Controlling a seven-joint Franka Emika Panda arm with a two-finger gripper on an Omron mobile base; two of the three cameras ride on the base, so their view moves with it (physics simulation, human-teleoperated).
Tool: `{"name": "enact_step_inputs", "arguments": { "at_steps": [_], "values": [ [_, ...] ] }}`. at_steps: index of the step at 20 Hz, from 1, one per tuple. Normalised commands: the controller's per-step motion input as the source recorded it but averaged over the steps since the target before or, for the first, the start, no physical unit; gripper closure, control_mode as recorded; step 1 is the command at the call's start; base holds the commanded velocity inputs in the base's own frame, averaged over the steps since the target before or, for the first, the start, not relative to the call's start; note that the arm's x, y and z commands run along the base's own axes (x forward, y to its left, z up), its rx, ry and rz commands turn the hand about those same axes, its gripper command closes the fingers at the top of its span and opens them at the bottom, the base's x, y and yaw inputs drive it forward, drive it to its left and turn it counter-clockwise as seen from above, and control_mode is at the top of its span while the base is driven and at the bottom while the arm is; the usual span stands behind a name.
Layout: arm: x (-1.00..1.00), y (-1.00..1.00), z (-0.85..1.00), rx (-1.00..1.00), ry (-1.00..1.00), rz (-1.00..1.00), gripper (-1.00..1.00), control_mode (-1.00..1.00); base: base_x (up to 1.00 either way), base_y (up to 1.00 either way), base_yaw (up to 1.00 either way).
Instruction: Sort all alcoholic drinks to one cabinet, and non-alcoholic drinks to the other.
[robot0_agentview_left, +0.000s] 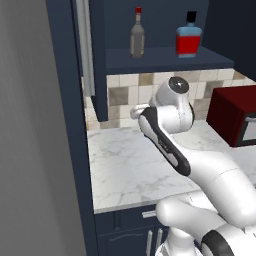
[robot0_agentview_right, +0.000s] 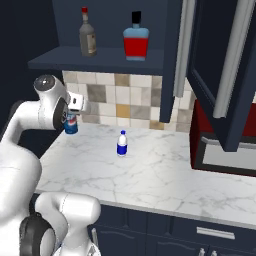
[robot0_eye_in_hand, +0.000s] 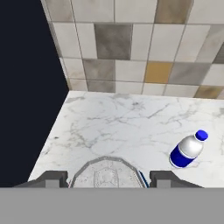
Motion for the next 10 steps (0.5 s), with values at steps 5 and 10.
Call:
{"name": "enact_step_inputs", "arguments": {
  "at_steps": [5,10],
  "values": [
    [-0.55,-0.02,0.31,0.00,-0.04,0.00,1.00,-1.00,0.00,0.00,0.00],
    [-0.47,-0.27,0.21,0.00,-0.02,0.00,1.00,-1.00,0.00,0.00,0.00]
  ]
}}
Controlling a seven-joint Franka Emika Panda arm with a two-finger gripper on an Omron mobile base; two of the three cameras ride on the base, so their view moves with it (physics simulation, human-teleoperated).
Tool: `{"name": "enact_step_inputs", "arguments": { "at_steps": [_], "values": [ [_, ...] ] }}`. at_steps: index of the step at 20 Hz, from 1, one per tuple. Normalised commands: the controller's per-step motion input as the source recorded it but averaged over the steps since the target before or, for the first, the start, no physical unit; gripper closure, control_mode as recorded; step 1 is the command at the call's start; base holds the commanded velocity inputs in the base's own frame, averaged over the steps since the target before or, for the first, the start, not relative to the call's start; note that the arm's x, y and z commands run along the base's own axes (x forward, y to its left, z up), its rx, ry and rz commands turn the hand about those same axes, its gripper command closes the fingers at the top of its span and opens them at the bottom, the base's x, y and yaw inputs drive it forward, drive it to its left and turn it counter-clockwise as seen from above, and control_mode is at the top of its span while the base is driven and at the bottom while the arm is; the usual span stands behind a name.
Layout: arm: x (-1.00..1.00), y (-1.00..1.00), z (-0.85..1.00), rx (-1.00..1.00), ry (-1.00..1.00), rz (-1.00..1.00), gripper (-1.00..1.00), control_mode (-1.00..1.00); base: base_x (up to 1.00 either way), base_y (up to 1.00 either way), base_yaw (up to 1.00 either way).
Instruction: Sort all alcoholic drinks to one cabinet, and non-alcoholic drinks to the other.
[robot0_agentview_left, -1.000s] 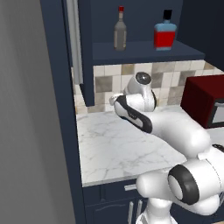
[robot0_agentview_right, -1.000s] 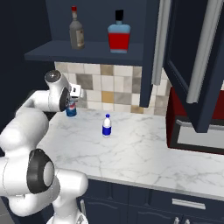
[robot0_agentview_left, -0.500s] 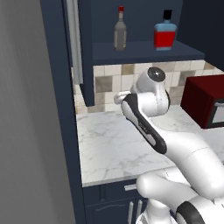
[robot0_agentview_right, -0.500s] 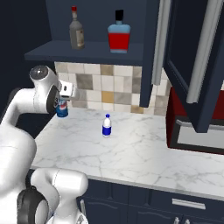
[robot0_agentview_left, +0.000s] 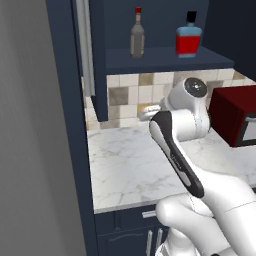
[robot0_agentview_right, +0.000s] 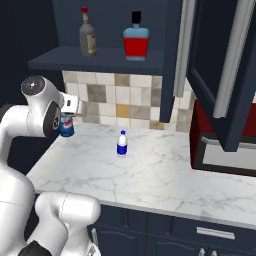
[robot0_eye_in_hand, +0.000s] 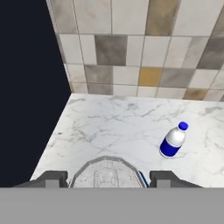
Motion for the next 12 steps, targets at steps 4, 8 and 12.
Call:
{"name": "enact_step_inputs", "arguments": {
  "at_steps": [4,8,12],
  "values": [
    [-0.28,-0.31,0.00,0.03,0.00,0.00,1.00,-1.00,0.00,0.00,0.00],
    [-0.07,-0.05,0.00,0.00,0.00,0.00,1.00,-1.00,0.00,0.00,0.00],
    [-0.25,0.00,0.00,0.00,0.00,0.00,1.00,1.00,-0.13,0.00,0.00]
  ]
}}
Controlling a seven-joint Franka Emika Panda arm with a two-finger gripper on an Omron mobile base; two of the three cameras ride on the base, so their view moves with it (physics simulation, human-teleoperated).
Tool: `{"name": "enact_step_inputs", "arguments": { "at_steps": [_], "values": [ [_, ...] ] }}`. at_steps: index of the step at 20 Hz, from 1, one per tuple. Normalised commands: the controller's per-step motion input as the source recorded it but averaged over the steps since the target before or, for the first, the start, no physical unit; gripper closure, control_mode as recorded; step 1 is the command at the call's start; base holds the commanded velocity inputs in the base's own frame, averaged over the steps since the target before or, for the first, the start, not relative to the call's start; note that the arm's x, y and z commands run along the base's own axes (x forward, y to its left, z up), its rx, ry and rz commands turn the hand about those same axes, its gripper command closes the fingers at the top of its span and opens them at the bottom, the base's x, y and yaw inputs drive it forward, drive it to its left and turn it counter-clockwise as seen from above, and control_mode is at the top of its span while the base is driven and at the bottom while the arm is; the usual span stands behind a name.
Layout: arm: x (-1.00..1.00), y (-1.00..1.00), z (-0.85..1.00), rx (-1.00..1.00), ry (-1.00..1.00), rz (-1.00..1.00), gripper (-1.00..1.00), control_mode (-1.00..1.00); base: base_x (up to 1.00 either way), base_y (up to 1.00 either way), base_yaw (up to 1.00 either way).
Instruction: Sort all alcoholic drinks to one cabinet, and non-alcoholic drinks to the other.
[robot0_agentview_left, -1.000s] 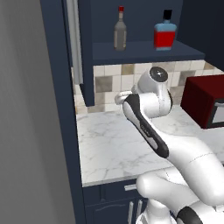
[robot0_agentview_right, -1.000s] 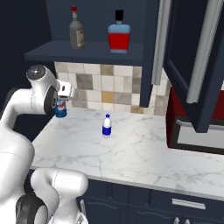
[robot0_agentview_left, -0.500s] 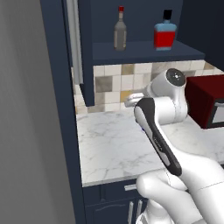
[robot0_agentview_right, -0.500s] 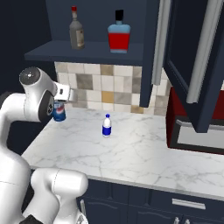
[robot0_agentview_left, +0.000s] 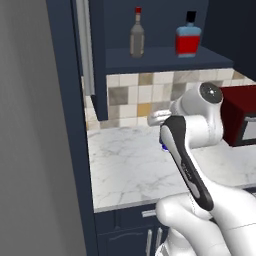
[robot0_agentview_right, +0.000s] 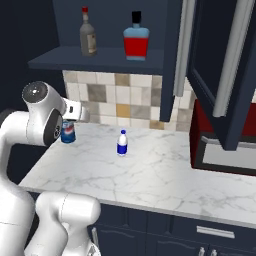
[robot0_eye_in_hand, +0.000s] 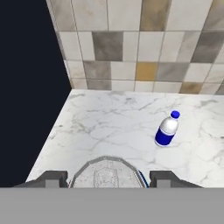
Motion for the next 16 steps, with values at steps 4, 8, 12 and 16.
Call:
{"name": "enact_step_inputs", "arguments": {
  "at_steps": [4,8,12,16],
  "values": [
    [0.00,0.00,0.00,0.00,0.00,0.00,1.00,1.00,-0.76,0.00,0.00],
    [0.00,0.00,0.00,0.00,0.00,0.00,1.00,1.00,-0.98,0.00,-0.01],
    [0.00,0.00,0.00,0.00,0.00,0.00,1.00,1.00,-0.92,-0.07,-0.02],
    [0.00,0.00,0.00,0.00,0.00,0.00,1.00,1.00,-0.74,-0.63,-0.04]
  ]
}}
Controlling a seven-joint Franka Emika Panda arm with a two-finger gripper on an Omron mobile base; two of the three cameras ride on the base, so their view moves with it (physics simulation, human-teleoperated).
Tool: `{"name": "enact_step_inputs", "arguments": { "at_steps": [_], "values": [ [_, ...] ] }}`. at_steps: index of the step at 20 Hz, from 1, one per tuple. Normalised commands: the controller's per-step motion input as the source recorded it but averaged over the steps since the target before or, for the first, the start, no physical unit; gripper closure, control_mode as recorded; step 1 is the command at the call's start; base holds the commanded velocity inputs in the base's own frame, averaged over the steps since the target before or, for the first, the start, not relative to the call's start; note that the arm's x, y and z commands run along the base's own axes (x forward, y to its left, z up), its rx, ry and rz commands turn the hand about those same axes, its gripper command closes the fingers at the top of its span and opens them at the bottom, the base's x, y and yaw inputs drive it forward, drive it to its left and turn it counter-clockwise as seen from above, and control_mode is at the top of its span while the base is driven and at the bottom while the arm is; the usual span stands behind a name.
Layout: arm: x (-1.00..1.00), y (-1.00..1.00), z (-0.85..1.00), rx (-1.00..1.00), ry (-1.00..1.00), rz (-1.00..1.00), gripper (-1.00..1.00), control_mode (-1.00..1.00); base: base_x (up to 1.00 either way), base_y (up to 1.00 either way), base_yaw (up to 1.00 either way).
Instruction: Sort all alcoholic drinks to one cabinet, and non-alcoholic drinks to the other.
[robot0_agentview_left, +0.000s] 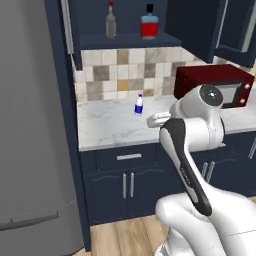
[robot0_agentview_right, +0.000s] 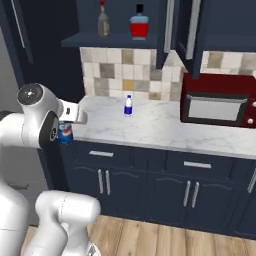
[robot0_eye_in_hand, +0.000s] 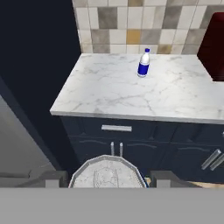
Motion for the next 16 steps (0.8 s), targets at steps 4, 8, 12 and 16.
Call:
{"name": "enact_step_inputs", "arguments": {
  "at_steps": [4,8,12,16],
  "values": [
    [0.00,0.00,0.00,0.00,0.00,0.00,1.00,1.00,-0.37,-0.90,-0.04],
    [0.00,0.00,0.00,0.00,0.00,0.00,1.00,1.00,-0.19,-0.98,-0.02],
    [0.00,0.00,0.00,0.00,0.00,0.00,1.00,1.00,-0.01,-0.99,-0.01],
    [0.00,0.00,0.00,0.00,0.00,0.00,1.00,1.00,0.00,-0.99,0.00]
  ]
}}
